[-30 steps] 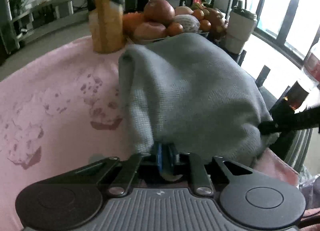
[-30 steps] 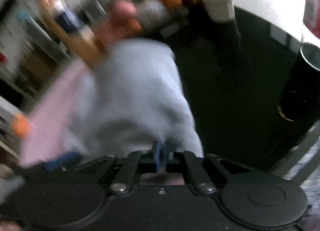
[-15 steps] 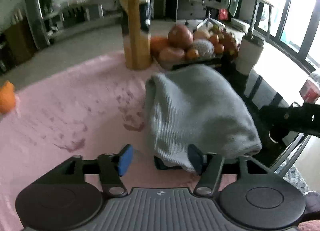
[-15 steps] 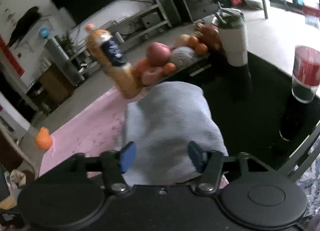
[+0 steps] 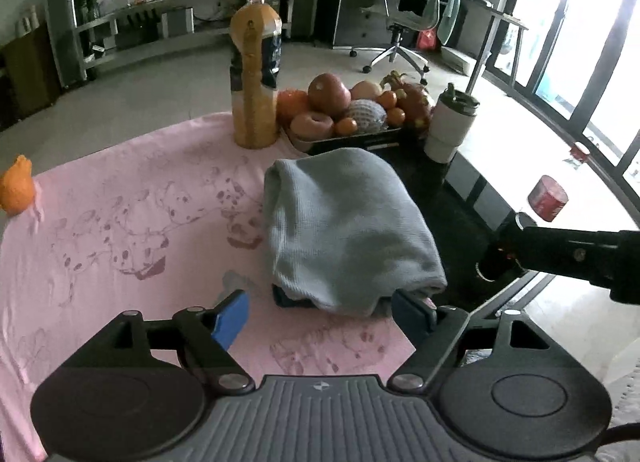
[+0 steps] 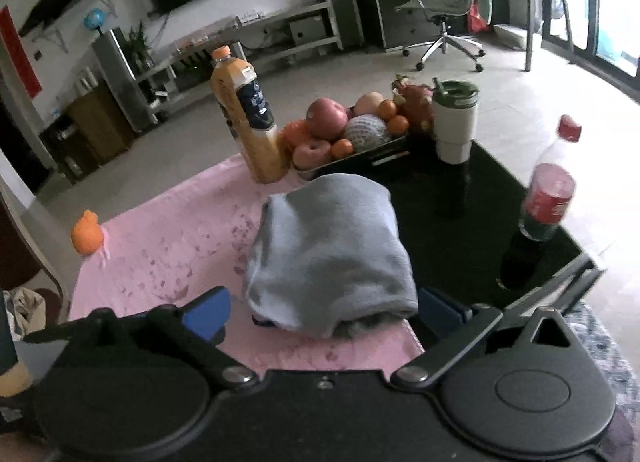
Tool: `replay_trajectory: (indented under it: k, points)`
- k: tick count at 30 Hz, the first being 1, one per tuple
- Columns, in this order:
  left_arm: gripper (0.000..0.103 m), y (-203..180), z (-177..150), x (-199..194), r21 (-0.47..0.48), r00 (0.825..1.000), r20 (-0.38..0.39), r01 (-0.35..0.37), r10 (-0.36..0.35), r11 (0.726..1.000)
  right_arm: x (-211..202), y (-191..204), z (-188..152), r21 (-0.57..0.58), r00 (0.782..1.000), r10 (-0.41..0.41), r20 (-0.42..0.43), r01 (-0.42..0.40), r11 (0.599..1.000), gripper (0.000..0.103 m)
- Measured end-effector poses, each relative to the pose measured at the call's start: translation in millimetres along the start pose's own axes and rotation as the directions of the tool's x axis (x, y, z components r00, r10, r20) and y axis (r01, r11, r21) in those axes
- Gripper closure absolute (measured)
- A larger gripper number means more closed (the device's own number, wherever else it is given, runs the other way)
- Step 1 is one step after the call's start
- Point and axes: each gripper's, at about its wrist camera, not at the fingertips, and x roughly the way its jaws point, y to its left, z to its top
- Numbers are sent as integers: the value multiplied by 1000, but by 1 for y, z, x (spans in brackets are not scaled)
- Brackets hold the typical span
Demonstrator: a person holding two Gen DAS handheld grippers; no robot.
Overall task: Fold clothes
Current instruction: 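Lower the bundle onto the blanket beside the fruit tray and open both grippers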
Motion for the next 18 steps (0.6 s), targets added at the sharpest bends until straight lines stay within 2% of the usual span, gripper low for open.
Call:
replay_trajectory:
  k: [3, 8, 11, 18]
  points:
    - [17, -1, -5, -22, 3, 1000, 22, 6, -6, 1000, -19, 4, -5, -17, 1000, -19, 1, 19, 1000, 2]
    - [17, -2, -12, -53, -6, 999, 50, 16, -16, 1000, -43, 15, -17, -88, 998, -64, -18, 62, 994, 0]
    - [17, -2, -16, -60, -7, 999, 48, 6, -6, 1000, -51, 19, -26, -107, 997, -81, -19, 78, 991, 0]
    - [17, -1, -21, -63, -1, 999, 35, 32, -32, 1000, -61, 20, -35, -102, 995, -98, -30, 94, 990, 0]
